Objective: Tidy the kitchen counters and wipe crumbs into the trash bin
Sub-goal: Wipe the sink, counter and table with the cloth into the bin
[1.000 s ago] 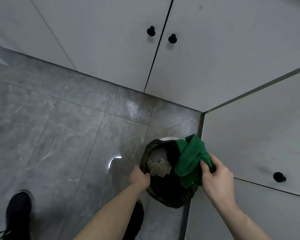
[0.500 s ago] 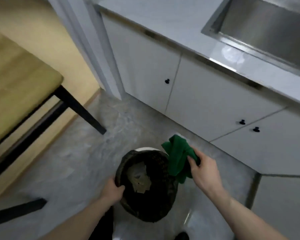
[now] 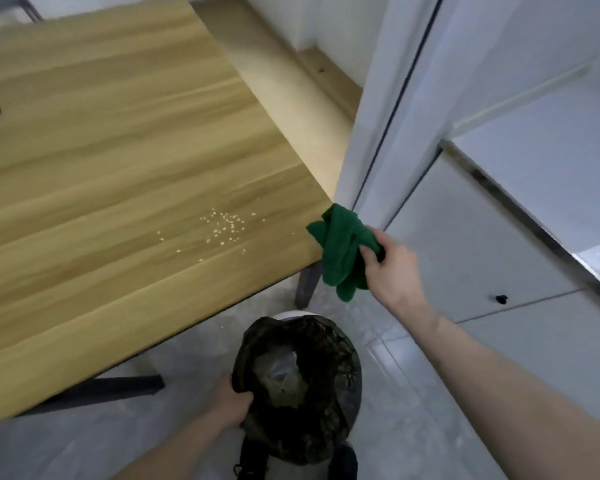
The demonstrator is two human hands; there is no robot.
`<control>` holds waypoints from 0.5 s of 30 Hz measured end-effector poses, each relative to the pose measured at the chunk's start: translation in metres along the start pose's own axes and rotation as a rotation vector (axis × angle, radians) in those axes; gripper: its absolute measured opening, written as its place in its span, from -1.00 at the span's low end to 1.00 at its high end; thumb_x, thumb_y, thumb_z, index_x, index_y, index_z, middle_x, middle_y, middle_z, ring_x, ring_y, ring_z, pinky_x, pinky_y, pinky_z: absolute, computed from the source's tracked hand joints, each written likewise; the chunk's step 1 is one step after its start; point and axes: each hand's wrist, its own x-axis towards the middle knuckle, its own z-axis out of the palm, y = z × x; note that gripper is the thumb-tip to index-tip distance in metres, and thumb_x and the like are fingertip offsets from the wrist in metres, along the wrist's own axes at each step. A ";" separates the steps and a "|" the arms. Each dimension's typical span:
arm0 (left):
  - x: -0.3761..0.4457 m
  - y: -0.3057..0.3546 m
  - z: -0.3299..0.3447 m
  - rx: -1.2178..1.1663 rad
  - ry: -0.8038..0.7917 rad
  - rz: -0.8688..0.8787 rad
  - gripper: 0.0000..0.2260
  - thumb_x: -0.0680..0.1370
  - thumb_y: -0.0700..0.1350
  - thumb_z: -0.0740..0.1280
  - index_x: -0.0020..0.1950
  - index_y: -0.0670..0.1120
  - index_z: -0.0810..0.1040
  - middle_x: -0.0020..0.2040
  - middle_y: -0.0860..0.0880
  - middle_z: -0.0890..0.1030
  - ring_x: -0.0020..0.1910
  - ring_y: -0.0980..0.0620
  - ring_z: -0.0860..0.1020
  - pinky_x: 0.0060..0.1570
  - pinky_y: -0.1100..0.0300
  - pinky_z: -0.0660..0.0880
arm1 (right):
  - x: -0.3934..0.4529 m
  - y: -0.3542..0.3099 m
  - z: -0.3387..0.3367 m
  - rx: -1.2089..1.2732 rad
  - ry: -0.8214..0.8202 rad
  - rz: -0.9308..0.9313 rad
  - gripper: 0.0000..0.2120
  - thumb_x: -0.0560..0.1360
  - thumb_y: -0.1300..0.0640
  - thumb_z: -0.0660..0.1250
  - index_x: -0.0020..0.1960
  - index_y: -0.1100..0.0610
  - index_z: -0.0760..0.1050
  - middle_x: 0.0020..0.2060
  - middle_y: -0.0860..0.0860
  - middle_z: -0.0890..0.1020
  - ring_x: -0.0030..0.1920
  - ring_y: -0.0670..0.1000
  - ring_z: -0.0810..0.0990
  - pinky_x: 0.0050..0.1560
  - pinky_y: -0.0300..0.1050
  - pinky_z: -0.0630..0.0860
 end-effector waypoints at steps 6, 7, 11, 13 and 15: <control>0.019 -0.018 -0.017 -0.011 0.023 -0.082 -0.71 0.48 -0.17 0.37 0.19 -0.08 0.46 0.07 -0.09 0.59 0.03 -0.10 0.60 0.02 0.01 0.61 | 0.103 -0.047 0.057 -0.120 -0.069 -0.078 -0.67 0.64 0.14 0.21 0.34 -0.09 0.55 0.07 -0.08 0.69 0.03 -0.02 0.62 0.04 -0.18 0.51; 0.021 -0.020 -0.016 -0.020 0.029 -0.087 -0.72 0.49 -0.16 0.37 0.18 -0.07 0.45 0.07 -0.07 0.58 0.03 -0.08 0.58 0.00 0.08 0.59 | 0.118 -0.051 0.068 -0.150 -0.098 -0.063 -0.65 0.65 0.13 0.19 0.37 -0.08 0.54 0.10 -0.05 0.69 0.07 0.03 0.62 0.07 -0.14 0.53; 0.030 -0.025 -0.009 -0.104 0.024 -0.095 -0.80 0.53 -0.15 0.36 0.12 -0.05 0.44 0.06 -0.07 0.58 0.01 -0.04 0.58 -0.06 0.13 0.57 | 0.152 -0.045 0.106 -0.300 -0.288 -0.032 -0.60 0.67 0.09 0.18 0.49 -0.05 0.43 0.18 0.05 0.66 0.15 0.14 0.62 0.10 -0.08 0.53; 0.032 -0.023 -0.004 -0.157 0.027 -0.091 -0.82 0.53 -0.15 0.36 0.10 -0.04 0.44 0.05 -0.08 0.58 0.01 -0.08 0.60 -0.02 0.03 0.63 | 0.154 -0.036 0.119 -0.361 -0.417 -0.085 -0.56 0.67 0.08 0.20 0.54 -0.01 0.37 0.30 0.05 0.61 0.26 0.15 0.57 0.23 -0.10 0.48; 0.034 -0.019 -0.001 -0.184 0.040 -0.094 -0.81 0.52 -0.15 0.36 0.10 -0.04 0.44 0.05 -0.09 0.58 0.01 -0.11 0.61 -0.04 -0.02 0.65 | 0.148 -0.025 0.125 -0.403 -0.470 -0.204 -0.52 0.64 0.08 0.25 0.55 0.04 0.36 0.43 0.04 0.51 0.40 0.12 0.47 0.42 -0.10 0.37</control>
